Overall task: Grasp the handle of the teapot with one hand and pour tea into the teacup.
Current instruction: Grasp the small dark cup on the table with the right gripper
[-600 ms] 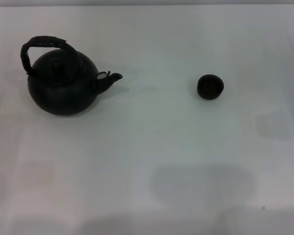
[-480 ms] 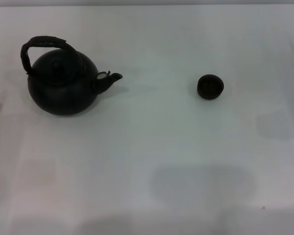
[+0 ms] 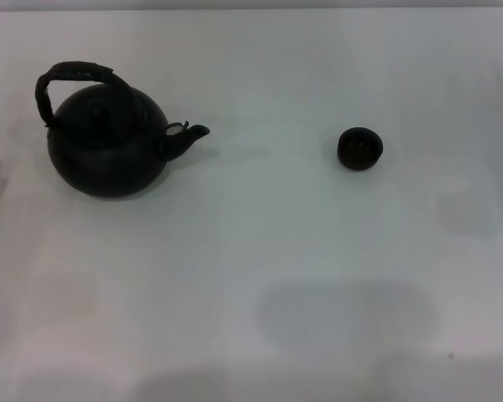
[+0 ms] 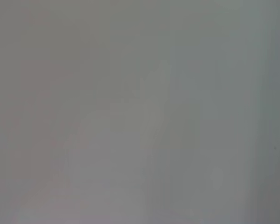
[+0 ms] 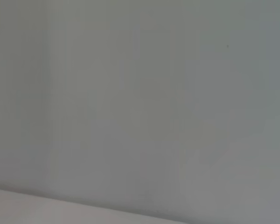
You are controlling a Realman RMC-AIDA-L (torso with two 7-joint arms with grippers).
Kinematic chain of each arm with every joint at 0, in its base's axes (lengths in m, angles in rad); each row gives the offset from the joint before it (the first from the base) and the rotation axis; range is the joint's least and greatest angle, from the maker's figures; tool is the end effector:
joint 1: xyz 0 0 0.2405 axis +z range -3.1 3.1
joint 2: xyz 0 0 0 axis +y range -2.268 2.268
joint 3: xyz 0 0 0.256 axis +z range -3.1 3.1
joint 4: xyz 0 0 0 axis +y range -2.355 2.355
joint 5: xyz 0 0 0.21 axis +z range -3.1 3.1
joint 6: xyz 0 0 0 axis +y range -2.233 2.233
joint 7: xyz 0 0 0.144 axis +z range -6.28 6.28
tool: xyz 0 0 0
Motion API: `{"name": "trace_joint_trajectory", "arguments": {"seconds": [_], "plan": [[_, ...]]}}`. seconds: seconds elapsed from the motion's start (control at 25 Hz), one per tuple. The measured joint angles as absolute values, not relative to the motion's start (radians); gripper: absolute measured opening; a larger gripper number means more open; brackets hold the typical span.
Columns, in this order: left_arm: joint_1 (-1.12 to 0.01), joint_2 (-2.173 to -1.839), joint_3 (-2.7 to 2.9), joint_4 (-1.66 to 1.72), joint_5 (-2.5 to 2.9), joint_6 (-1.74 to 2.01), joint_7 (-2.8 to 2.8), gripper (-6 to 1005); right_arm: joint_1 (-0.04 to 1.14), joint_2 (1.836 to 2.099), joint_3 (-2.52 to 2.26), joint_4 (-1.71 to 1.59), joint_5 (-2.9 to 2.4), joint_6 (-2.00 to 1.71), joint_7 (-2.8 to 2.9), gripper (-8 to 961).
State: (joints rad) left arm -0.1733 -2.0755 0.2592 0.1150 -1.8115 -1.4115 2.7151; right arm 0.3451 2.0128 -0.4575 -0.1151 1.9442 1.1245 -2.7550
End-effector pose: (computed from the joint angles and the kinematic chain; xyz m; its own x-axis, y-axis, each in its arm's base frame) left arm -0.4021 0.2216 0.0269 0.6877 0.0064 0.7260 0.7236 -0.0879 -0.6846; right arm 0.4015 0.2964 0.0329 0.7833 -0.1288 -0.6082 -0.6216 -0.1497 -0.7689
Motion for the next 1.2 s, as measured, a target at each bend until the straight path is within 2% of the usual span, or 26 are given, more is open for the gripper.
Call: {"name": "trace_joint_trajectory", "arguments": {"seconds": [1.2], "plan": [[-0.172, -2.077, 0.248, 0.113, -1.832, -1.405, 2.716, 850, 0.327, 2.01, -0.478, -0.117, 1.937, 1.16, -2.74, 846]]}}
